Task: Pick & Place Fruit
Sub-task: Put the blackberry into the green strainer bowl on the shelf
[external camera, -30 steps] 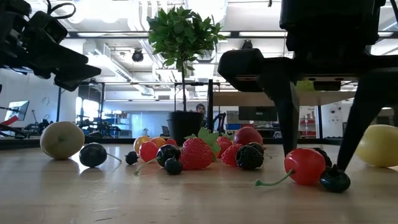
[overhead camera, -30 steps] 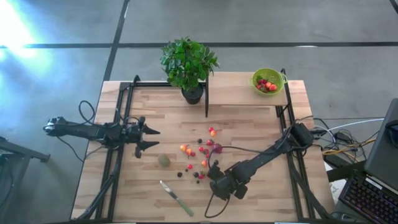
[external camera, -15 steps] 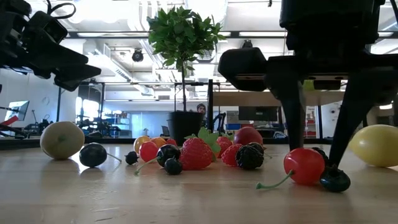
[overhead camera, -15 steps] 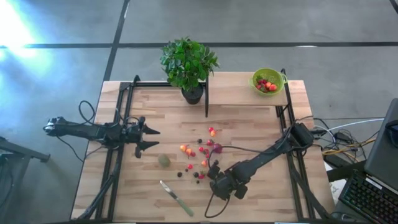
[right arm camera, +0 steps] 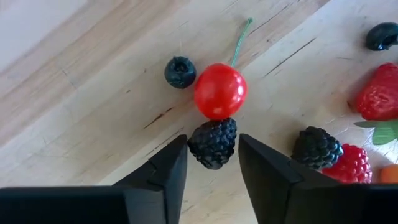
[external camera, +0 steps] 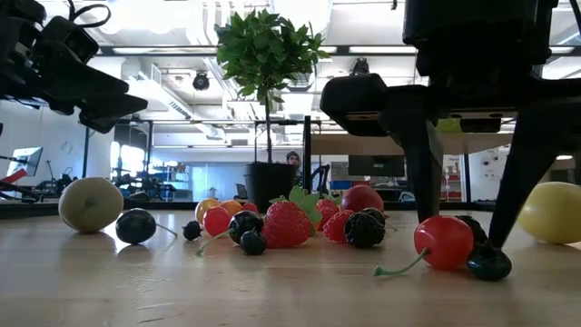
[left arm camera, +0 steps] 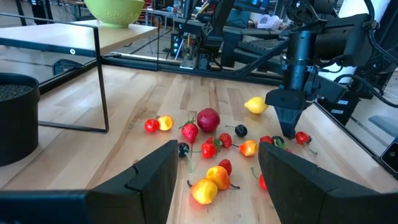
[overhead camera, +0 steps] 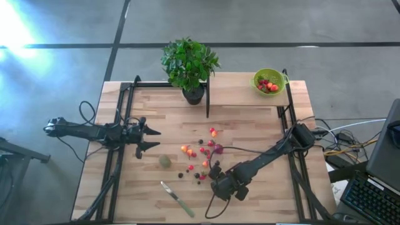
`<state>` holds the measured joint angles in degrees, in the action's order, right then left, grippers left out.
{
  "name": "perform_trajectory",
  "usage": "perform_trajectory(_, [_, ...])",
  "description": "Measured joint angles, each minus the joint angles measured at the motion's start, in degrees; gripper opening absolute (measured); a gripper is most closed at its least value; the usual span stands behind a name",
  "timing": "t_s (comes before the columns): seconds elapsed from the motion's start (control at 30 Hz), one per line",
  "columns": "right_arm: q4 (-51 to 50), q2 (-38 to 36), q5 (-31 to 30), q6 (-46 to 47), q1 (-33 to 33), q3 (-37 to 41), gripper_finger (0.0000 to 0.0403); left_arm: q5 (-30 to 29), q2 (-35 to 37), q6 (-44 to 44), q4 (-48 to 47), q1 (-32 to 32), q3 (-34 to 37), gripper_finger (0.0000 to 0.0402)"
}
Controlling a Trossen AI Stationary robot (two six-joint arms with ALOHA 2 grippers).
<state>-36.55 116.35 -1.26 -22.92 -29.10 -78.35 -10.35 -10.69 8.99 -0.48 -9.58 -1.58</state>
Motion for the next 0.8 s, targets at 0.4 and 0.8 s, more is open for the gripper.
perform_trajectory(0.4, [1.66,0.01,3.41,0.25,-0.02,0.02,0.0184,0.0,0.0,0.0,0.01,0.01,0.0,0.0229])
perform_trajectory(0.8, [1.77,0.01,3.23,0.26,-0.02,0.02,0.0101,0.0,-0.01,0.02,0.01,0.01,0.0,0.0229])
